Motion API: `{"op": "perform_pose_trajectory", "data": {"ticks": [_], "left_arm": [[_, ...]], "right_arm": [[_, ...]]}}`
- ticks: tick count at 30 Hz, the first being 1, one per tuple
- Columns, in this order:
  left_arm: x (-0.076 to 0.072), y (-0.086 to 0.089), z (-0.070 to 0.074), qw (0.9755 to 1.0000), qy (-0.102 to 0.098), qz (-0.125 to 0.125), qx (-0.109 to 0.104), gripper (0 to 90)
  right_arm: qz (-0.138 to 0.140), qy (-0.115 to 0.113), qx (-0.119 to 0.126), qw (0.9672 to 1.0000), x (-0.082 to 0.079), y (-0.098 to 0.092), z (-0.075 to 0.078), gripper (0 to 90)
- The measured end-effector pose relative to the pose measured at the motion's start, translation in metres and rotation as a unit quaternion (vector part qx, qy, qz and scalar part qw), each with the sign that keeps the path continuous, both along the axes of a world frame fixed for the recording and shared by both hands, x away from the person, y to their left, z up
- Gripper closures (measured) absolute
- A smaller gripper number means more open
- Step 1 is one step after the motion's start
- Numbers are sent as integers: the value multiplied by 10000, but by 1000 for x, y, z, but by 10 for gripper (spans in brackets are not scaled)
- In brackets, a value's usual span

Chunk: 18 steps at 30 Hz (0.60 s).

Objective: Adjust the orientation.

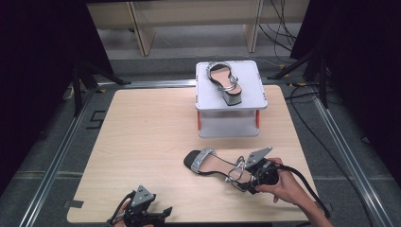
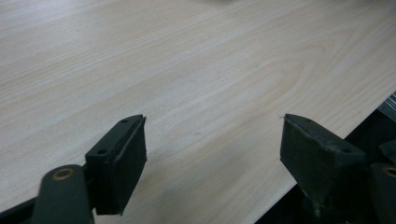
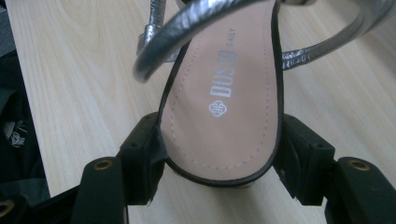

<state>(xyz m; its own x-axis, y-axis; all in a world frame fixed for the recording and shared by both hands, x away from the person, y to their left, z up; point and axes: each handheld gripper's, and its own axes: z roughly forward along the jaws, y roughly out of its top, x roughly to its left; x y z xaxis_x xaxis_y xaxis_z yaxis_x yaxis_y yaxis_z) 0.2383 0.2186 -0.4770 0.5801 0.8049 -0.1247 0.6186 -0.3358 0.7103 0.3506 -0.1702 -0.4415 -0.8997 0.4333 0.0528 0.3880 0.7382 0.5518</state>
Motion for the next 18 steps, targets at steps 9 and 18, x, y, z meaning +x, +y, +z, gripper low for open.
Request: {"op": "perform_pose_trajectory", "data": {"ticks": [9, 18], "left_arm": [[0, 3, 1, 9999, -76, 15, 84, 161], [0, 4, 0, 9999, 9, 135, -5, 162]], "right_arm": [[-275, 393, -108, 9988, -4, -8, 1, 276], [-800, -111, 769, 9938, -13, -25, 58, 256]]}}
